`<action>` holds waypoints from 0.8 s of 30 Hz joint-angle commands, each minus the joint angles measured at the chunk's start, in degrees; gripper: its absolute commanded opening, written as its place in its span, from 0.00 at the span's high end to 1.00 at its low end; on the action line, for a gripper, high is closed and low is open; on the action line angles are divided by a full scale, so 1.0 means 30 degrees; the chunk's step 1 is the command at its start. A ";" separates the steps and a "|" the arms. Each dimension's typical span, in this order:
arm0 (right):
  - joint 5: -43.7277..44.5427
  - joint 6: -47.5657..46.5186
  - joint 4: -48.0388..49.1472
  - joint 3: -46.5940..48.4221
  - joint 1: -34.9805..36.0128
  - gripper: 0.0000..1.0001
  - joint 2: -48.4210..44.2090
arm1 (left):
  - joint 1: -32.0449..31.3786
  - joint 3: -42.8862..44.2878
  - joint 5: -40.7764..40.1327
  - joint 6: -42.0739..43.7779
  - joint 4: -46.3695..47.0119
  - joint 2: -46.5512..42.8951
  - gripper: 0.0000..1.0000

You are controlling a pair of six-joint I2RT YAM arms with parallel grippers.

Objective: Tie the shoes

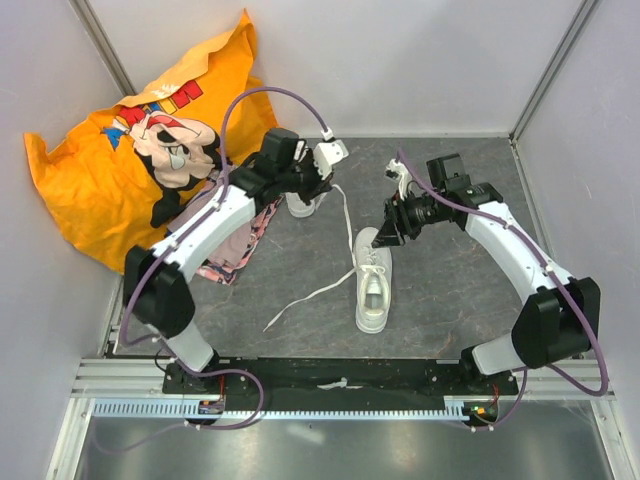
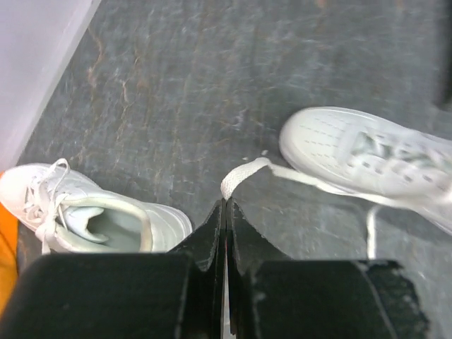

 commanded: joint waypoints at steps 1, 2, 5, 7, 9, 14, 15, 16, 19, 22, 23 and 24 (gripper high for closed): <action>0.0110 -0.3153 -0.1842 -0.0324 0.0054 0.43 -0.1742 | 0.0016 0.1661 -0.1332 -0.2764 0.1485 0.2956 0.98; 0.0167 -0.3475 -0.1989 -0.0383 0.0025 0.44 -0.1891 | 0.0016 0.1808 -0.0983 -0.2854 0.1573 0.3309 0.98; 0.0839 -0.4327 -0.1729 -0.0676 0.0317 0.44 -0.2273 | 0.0016 0.2013 -0.0717 -0.3382 0.1779 0.4773 0.98; 0.1572 -0.4503 -0.1580 -0.0881 0.0842 0.44 -0.2099 | 0.0016 0.1927 -0.0482 -0.3295 0.1662 0.5710 0.98; 0.1954 -0.4621 -0.1522 -0.0969 0.1108 0.44 -0.1952 | 0.0016 0.1926 -0.0452 -0.3295 0.1516 0.6181 0.98; 0.3065 -0.4972 -0.1287 -0.1320 0.2250 0.46 -0.1776 | 0.0016 0.2042 -0.0276 -0.3265 0.0843 0.7527 0.98; 0.3155 -0.5031 -0.1287 -0.1321 0.2513 0.46 -0.1747 | 0.0016 0.2072 -0.0247 -0.3265 0.0725 0.7676 0.99; 0.3272 -0.5031 -0.1258 -0.1379 0.2602 0.46 -0.1804 | 0.0016 0.2102 -0.0131 -0.3265 0.0463 0.7851 0.98; 0.3595 -0.5060 -0.1053 -0.1613 0.2895 0.46 -0.1893 | 0.0016 0.2161 0.0104 -0.3236 0.0256 0.8292 0.98; 0.4180 -0.5148 -0.0819 -0.1731 0.3597 0.47 -0.2068 | 0.0016 0.2453 -0.0040 -0.3324 -0.0125 0.8760 0.98; 0.4355 -0.5120 -0.0586 -0.1702 0.3889 0.47 -0.2098 | 0.0016 0.2628 -0.0100 -0.3295 -0.0300 0.8906 0.98; 0.4560 -0.5119 -0.0410 -0.1673 0.4675 0.47 -0.2156 | 0.0016 0.2687 -0.0129 -0.3295 -0.0359 0.9082 0.98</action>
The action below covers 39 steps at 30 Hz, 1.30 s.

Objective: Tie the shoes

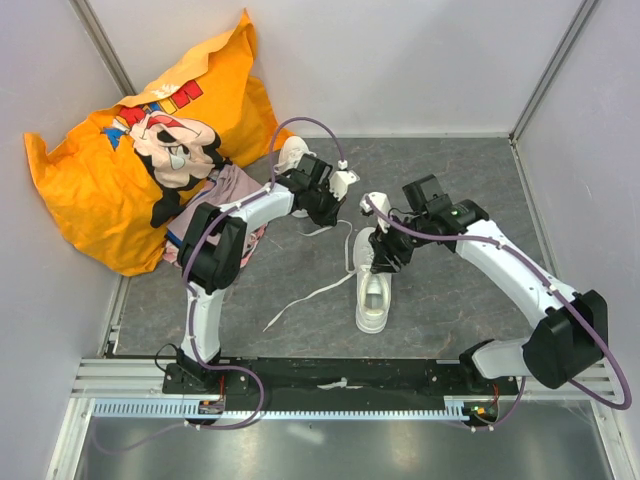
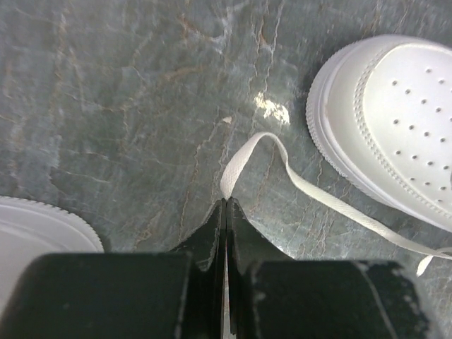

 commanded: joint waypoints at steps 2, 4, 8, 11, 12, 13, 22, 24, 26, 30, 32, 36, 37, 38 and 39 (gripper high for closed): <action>0.1547 -0.0362 0.1747 0.0017 0.2323 0.47 -0.0313 | 0.0030 0.1231 0.0358 -0.0585 -0.0659 0.0640 0.98; 0.1783 -0.0244 0.2131 0.0135 0.3321 0.47 0.0183 | 0.0001 0.1261 0.0592 -0.0643 -0.0747 0.0728 0.98; 0.2895 -0.0273 0.3741 0.0310 0.4990 0.41 0.1325 | 0.0030 0.1232 0.0739 -0.0643 -0.1011 0.0757 0.98; 0.3716 0.0165 0.5059 0.0428 0.6280 0.38 0.2407 | 0.0030 0.1056 0.0827 -0.0644 -0.1128 0.0699 0.98; 0.3834 0.0253 0.5294 0.0428 0.6659 0.38 0.2586 | 0.0059 0.0969 0.0915 -0.0672 -0.1186 0.0670 0.98; 0.3893 0.0312 0.5616 0.0399 0.6779 0.38 0.2761 | 0.0060 0.0823 0.0974 -0.0615 -0.1187 0.0582 0.98; 0.3924 0.0372 0.5298 0.0458 0.6956 0.37 0.2529 | 0.0176 -0.0115 0.1354 -0.0380 -0.1333 0.0259 0.97; 0.3689 0.0050 0.5326 0.0253 0.6956 0.37 0.2529 | 0.0235 -0.0145 0.1442 -0.0350 -0.1363 0.0259 0.97; 0.3834 -0.0184 0.5559 0.0106 0.7102 0.39 0.2878 | 0.0265 -0.0117 0.1530 -0.0380 -0.1479 0.0289 0.97; 0.4478 -0.0828 0.6029 0.0106 0.7804 0.41 0.3757 | 0.0323 -0.0058 0.1619 -0.0292 -0.1655 0.0230 0.97; 0.4829 -0.1005 0.6263 0.0339 0.8039 0.43 0.4458 | 0.0382 -0.0028 0.1619 -0.0176 -0.1744 0.0259 0.97; 0.5211 -0.1270 0.6790 0.0516 0.8479 0.45 0.5310 | 0.0557 -0.0145 0.1794 -0.0204 -0.1948 0.0230 0.97; 0.5270 -0.1357 0.7023 0.0487 0.8538 0.46 0.5428 | 0.0558 -0.0117 0.1881 -0.0175 -0.1949 0.0230 0.97; 0.5415 -0.1328 0.7199 0.0429 0.8625 0.47 0.5632 | 0.0587 -0.0174 0.1911 -0.0204 -0.1920 0.0259 0.97; 0.5591 -0.1270 0.7433 0.0312 0.8742 0.47 0.5750 | 0.0587 -0.0175 0.1970 -0.0204 -0.1948 0.0259 0.97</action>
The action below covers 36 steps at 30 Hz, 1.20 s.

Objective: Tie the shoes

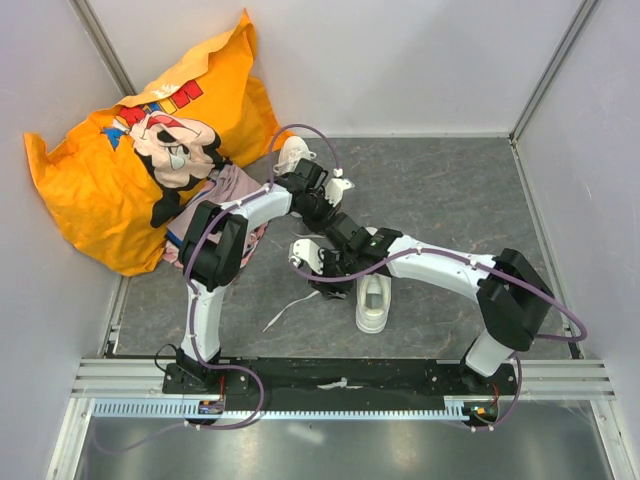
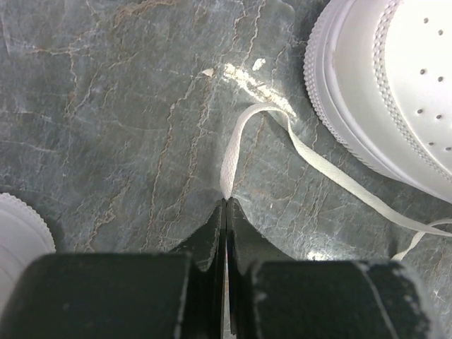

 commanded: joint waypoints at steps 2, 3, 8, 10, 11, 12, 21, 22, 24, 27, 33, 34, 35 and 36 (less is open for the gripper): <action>0.0937 -0.0250 0.2279 -0.0054 0.0394 0.48 0.0687 | 0.0186 -0.0095 0.0950 -0.0073 -0.0186 -0.0404 0.97; 0.1171 -0.0249 0.2601 -0.0171 0.0394 0.48 0.0835 | 0.0186 -0.0095 0.1009 -0.0073 -0.0186 -0.0374 0.97; 0.1466 -0.0132 0.3746 -0.0407 0.0424 0.48 0.1654 | 0.0186 -0.0036 0.1097 -0.0073 -0.0186 -0.0257 0.97; 0.1437 -0.0132 0.3980 -0.0436 0.0424 0.48 0.1831 | 0.0186 -0.0065 0.1156 -0.0014 -0.0185 -0.0257 0.97; 0.1408 -0.0103 0.4097 -0.0523 0.0395 0.48 0.1919 | 0.0186 -0.0065 0.1185 0.0015 -0.0186 -0.0199 0.97; 0.1378 -0.0131 0.4185 -0.0582 0.0481 0.48 0.1978 | 0.0186 -0.0094 0.1214 -0.0014 -0.0157 -0.0198 0.96; 0.1378 -0.0336 0.5211 -0.1373 0.0746 0.48 0.2652 | 0.0245 -0.0211 0.1302 0.0102 -0.0186 -0.0227 0.96; 0.1436 -0.0366 0.5386 -0.1461 0.0775 0.48 0.2710 | 0.0245 -0.0241 0.1302 0.0103 -0.0186 -0.0199 0.96; 0.1612 -0.0366 0.5592 -0.1520 0.0805 0.48 0.2916 | 0.0245 -0.0270 0.1302 0.0073 -0.0185 -0.0199 0.96; 0.1758 -0.0366 0.5972 -0.1608 0.0805 0.48 0.3208 | 0.0274 -0.0299 0.1332 0.0045 -0.0186 -0.0228 0.96; 0.1788 -0.0278 0.6149 -0.1637 0.0834 0.50 0.3678 | 0.0274 -0.0329 0.1390 0.0073 -0.0186 -0.0257 0.96; 0.1788 -0.0278 0.6149 -0.1609 0.0834 0.51 0.3765 | 0.0274 -0.0329 0.1361 0.0045 -0.0128 -0.0257 0.96; 0.1788 -0.0249 0.6120 -0.1608 0.0834 0.52 0.3766 | 0.0274 -0.0329 0.1390 0.0044 -0.0185 -0.0286 0.96; 0.1730 -0.0220 0.6091 -0.1695 0.0834 0.56 0.3737 | 0.0274 -0.0329 0.1390 0.0073 -0.0128 -0.0257 0.96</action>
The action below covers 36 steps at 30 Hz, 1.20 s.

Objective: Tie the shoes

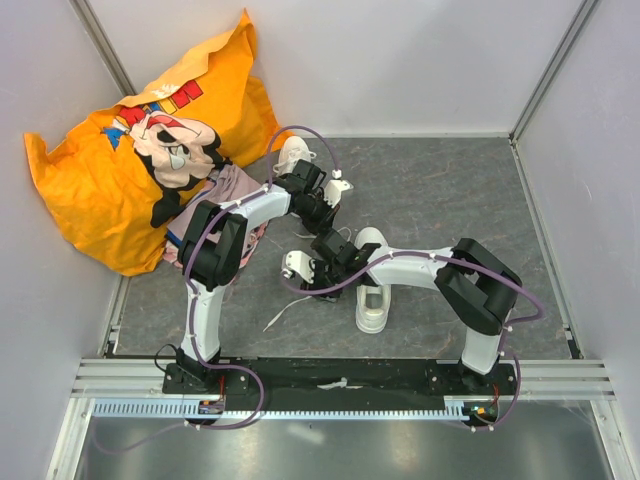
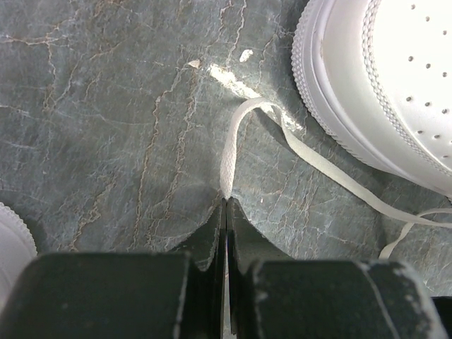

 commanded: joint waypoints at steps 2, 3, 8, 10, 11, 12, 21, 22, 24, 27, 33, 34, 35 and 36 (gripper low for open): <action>-0.0063 -0.0118 0.0612 -0.0290 0.0186 0.59 0.0021 | 0.0070 -0.0067 0.0487 0.0037 -0.0062 -0.0257 0.96; 0.0024 -0.0089 0.0670 -0.0378 0.0215 0.65 0.0049 | 0.0099 -0.0096 0.0516 0.0037 -0.0062 -0.0257 0.96; 0.0318 -0.0089 0.0670 -0.0729 0.0215 0.94 -0.0008 | 0.0099 -0.0154 0.0545 0.0008 -0.0061 -0.0286 0.96; 0.0376 0.0086 0.0641 -0.0876 0.0215 1.00 -0.0417 | 0.0071 -0.0184 0.0545 0.0037 -0.0061 -0.0344 0.96; 0.0406 0.0145 0.0641 -0.0906 0.0215 1.00 -0.0593 | 0.0070 -0.0184 0.0574 0.0008 -0.0062 -0.0374 0.96; 0.0406 0.0204 0.0554 -0.0935 0.0215 1.00 -0.0798 | 0.0099 -0.0242 0.0575 0.0037 -0.0062 -0.0374 0.96; 0.0172 0.1551 -0.0264 -0.0614 0.0215 1.00 -0.3493 | 0.0099 -0.0564 0.0866 -0.0138 -0.0032 -0.0870 0.96; 0.0114 0.1639 -0.0499 -0.0555 0.0215 1.00 -0.4076 | 0.0100 -0.0623 0.0984 -0.0197 -0.0061 -0.0988 0.96; 0.0055 0.1990 -0.1461 -0.0438 0.0186 1.00 -0.4665 | 0.0071 -0.1003 0.1159 -0.0284 -0.0061 -0.1513 0.96; -0.0237 0.2313 -0.2983 -0.0466 -0.0048 1.00 -0.5865 | 0.0070 -0.1822 0.1568 -0.0402 -0.0091 -0.2334 0.97; -0.1320 0.2139 -0.7171 0.0176 -0.0984 1.00 -0.8269 | 0.0070 -0.4019 0.2974 -0.0725 -0.0763 -0.4765 0.98; -0.1554 0.2138 -0.7558 0.0149 -0.1247 1.00 -0.8735 | 0.0041 -0.4312 0.3093 -0.0609 -0.0881 -0.5059 0.98; -0.1876 0.2080 -0.8258 0.0120 -0.1627 1.00 -0.9001 | 0.0041 -0.4866 0.3152 -0.0520 -0.1027 -0.5642 0.98; -0.1908 0.1964 -0.8700 0.0120 -0.1747 1.00 -0.9264 | 0.0041 -0.5103 0.3182 -0.0433 -0.1173 -0.5908 0.99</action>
